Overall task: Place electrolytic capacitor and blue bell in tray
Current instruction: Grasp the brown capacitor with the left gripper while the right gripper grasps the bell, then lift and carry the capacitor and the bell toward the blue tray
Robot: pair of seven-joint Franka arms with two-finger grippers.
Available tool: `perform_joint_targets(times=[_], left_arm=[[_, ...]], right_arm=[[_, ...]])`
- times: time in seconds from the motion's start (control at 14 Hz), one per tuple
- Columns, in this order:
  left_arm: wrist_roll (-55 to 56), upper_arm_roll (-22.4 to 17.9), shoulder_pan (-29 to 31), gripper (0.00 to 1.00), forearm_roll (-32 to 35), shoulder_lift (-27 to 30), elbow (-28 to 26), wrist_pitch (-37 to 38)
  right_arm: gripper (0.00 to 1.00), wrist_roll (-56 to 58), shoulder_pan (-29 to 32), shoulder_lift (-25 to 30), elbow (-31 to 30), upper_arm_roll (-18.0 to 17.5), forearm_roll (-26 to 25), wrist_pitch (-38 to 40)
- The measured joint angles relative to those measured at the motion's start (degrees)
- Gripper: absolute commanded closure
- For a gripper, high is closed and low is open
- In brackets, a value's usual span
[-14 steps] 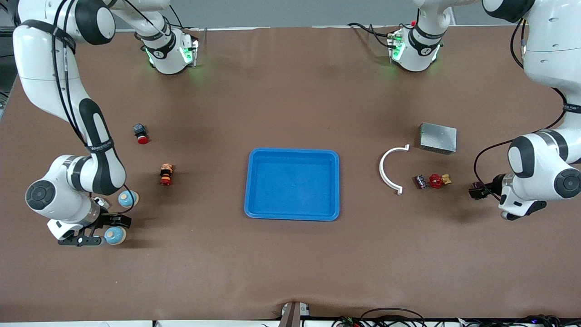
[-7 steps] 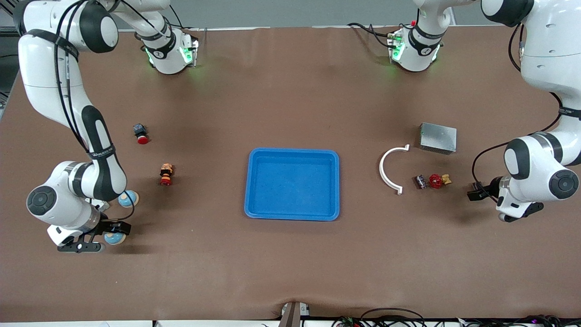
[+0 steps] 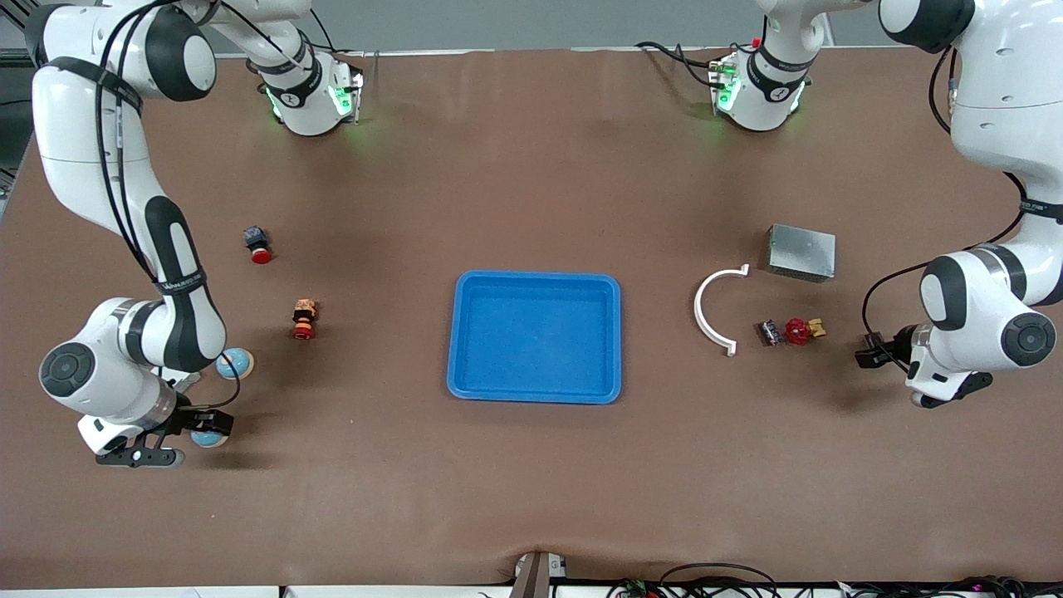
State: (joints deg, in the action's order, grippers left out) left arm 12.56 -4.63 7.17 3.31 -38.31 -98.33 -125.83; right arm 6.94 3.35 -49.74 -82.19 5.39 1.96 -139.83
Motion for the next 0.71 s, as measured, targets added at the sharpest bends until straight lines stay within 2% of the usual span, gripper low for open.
perform_joint_targets(times=[0.14,0.28,0.36,0.5,0.71], left_arm=[[0.0,0.0,0.0,0.71,0.0,-0.16,0.26,0.0],[0.0,0.0,-0.01,0.88,0.0,-0.22,0.51,0.0],[0.03,0.0,-0.02,0.99,0.0,-0.26,0.63,0.0],[0.56,0.0,-0.01,1.0,0.0,-0.33,1.03,-0.05],[1.2,0.0,-0.02,1.0,0.0,-0.33,1.6,-0.04]], right_arm=[[0.03,0.0,0.05,-0.39,0.17,0.0,0.23,0.0],[0.3,-0.01,0.06,-0.48,0.19,0.0,0.48,0.02],[0.51,-0.01,0.06,-0.47,0.22,0.0,0.53,0.07],[1.0,-0.01,0.05,-0.47,0.27,-0.02,0.6,0.35],[1.0,-0.18,-0.09,-0.44,1.78,-0.19,0.66,3.56]])
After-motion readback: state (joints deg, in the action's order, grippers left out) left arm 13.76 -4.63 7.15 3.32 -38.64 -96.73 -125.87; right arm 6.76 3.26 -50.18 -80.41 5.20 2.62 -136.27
